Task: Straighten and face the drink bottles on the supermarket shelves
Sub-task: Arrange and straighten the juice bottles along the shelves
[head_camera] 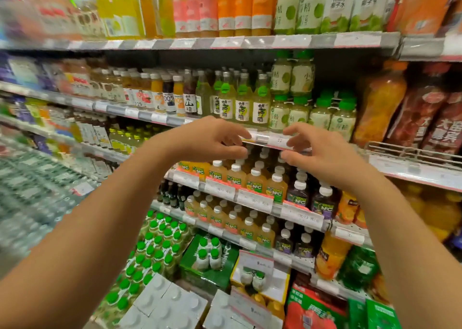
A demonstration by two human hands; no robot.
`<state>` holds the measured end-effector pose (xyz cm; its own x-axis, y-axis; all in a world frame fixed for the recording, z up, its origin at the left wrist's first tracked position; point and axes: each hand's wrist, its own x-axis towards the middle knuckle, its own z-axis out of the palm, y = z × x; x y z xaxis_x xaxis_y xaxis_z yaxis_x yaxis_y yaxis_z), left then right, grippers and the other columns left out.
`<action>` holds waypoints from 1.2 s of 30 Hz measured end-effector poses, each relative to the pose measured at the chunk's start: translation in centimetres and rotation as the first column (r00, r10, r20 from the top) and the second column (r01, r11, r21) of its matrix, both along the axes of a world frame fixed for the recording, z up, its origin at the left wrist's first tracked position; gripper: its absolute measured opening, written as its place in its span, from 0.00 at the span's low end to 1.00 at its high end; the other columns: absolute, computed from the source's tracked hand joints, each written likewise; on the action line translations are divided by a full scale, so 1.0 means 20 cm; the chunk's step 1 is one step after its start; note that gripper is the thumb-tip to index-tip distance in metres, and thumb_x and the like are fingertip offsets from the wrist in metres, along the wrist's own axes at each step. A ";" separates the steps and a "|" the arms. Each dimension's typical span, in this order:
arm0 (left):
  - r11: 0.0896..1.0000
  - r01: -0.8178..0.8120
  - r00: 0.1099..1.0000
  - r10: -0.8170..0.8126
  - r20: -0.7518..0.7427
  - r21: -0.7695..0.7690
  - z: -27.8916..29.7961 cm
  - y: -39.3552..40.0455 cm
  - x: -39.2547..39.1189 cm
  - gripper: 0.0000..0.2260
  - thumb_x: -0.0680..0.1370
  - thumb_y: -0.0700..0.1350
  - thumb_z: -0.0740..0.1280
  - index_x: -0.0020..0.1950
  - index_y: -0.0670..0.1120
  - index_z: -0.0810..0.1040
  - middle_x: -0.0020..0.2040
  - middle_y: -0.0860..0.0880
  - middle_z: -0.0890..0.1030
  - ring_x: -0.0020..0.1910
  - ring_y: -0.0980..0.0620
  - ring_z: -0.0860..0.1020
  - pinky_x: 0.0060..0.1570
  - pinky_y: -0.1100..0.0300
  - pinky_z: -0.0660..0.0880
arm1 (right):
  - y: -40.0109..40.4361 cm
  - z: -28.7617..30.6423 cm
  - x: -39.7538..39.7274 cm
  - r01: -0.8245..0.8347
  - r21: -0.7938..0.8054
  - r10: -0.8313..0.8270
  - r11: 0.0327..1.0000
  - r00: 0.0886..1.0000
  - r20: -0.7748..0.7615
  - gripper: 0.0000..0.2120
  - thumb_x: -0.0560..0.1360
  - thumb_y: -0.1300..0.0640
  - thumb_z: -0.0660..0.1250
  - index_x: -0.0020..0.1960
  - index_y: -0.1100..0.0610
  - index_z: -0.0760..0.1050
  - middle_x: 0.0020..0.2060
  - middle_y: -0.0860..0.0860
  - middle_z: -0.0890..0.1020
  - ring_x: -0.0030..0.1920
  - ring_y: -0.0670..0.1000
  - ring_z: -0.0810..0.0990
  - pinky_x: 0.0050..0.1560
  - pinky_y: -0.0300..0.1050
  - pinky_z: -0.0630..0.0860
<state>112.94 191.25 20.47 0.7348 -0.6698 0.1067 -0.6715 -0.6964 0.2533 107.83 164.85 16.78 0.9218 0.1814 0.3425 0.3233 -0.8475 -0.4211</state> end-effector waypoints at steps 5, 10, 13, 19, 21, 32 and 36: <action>0.995 -0.089 0.996 0.088 -0.020 -0.047 -0.06 0.42 -0.03 0.22 0.81 0.58 0.66 0.74 0.57 0.72 0.64 0.57 0.80 0.60 0.60 0.79 0.62 0.57 0.76 | 0.38 -0.04 0.09 -0.051 0.031 0.052 0.998 0.999 -0.008 0.26 0.77 0.43 0.70 0.72 0.44 0.68 0.63 0.48 0.81 0.59 0.50 0.81 0.61 0.56 0.80; 0.986 -0.151 0.988 0.148 -0.039 -0.067 -0.11 0.90 -0.05 0.23 0.80 0.60 0.65 0.74 0.56 0.71 0.63 0.59 0.80 0.59 0.62 0.79 0.60 0.56 0.78 | 0.84 -0.07 0.14 -0.123 0.067 0.124 0.990 0.992 -0.014 0.25 0.76 0.42 0.71 0.71 0.43 0.70 0.60 0.45 0.81 0.57 0.45 0.81 0.59 0.50 0.81; 0.982 -0.168 0.985 0.163 -0.059 -0.087 -0.14 1.18 -0.06 0.22 0.80 0.60 0.65 0.74 0.57 0.71 0.63 0.59 0.80 0.59 0.62 0.79 0.60 0.56 0.79 | 1.11 -0.12 0.16 -0.155 0.056 0.157 0.986 0.987 -0.033 0.25 0.77 0.41 0.71 0.71 0.42 0.70 0.59 0.44 0.81 0.57 0.45 0.81 0.61 0.52 0.81; 0.972 -0.217 0.972 0.206 -0.113 -0.095 -0.25 1.71 -0.02 0.23 0.79 0.61 0.65 0.74 0.62 0.69 0.67 0.61 0.77 0.62 0.62 0.77 0.63 0.54 0.77 | 1.55 -0.19 0.19 -0.183 0.038 0.187 0.982 0.976 -0.112 0.22 0.78 0.41 0.70 0.70 0.41 0.70 0.59 0.41 0.80 0.54 0.39 0.81 0.60 0.46 0.81; 0.964 -0.232 0.969 0.216 -0.123 -0.133 -0.30 1.85 -0.02 0.23 0.79 0.60 0.65 0.74 0.63 0.68 0.67 0.61 0.77 0.61 0.63 0.77 0.61 0.60 0.76 | 1.66 -0.21 0.21 -0.181 0.034 0.184 0.983 0.973 -0.136 0.22 0.78 0.41 0.69 0.70 0.40 0.70 0.59 0.41 0.80 0.54 0.39 0.81 0.59 0.46 0.81; 0.819 -0.360 0.932 0.295 -0.210 -0.447 -0.47 2.42 -0.10 0.22 0.77 0.63 0.67 0.72 0.63 0.72 0.65 0.64 0.78 0.60 0.67 0.77 0.63 0.55 0.77 | 2.11 -0.35 0.29 -0.116 0.157 0.144 0.981 0.973 -0.181 0.18 0.79 0.44 0.70 0.67 0.40 0.73 0.55 0.40 0.82 0.50 0.37 0.82 0.43 0.31 0.77; 0.798 -0.368 0.930 0.306 -0.204 -0.478 -0.46 2.46 -0.05 0.22 0.77 0.62 0.67 0.71 0.63 0.73 0.64 0.64 0.78 0.60 0.68 0.77 0.63 0.54 0.77 | 2.17 -0.33 0.40 -0.107 0.192 0.140 0.976 0.976 -0.165 0.17 0.79 0.44 0.70 0.66 0.40 0.73 0.55 0.39 0.81 0.51 0.37 0.81 0.46 0.33 0.77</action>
<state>111.96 240.40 11.24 0.9312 -0.2538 0.2616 -0.3644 -0.6300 0.6858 115.75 208.27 10.19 0.9450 0.2476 0.2136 0.3270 -0.7103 -0.6233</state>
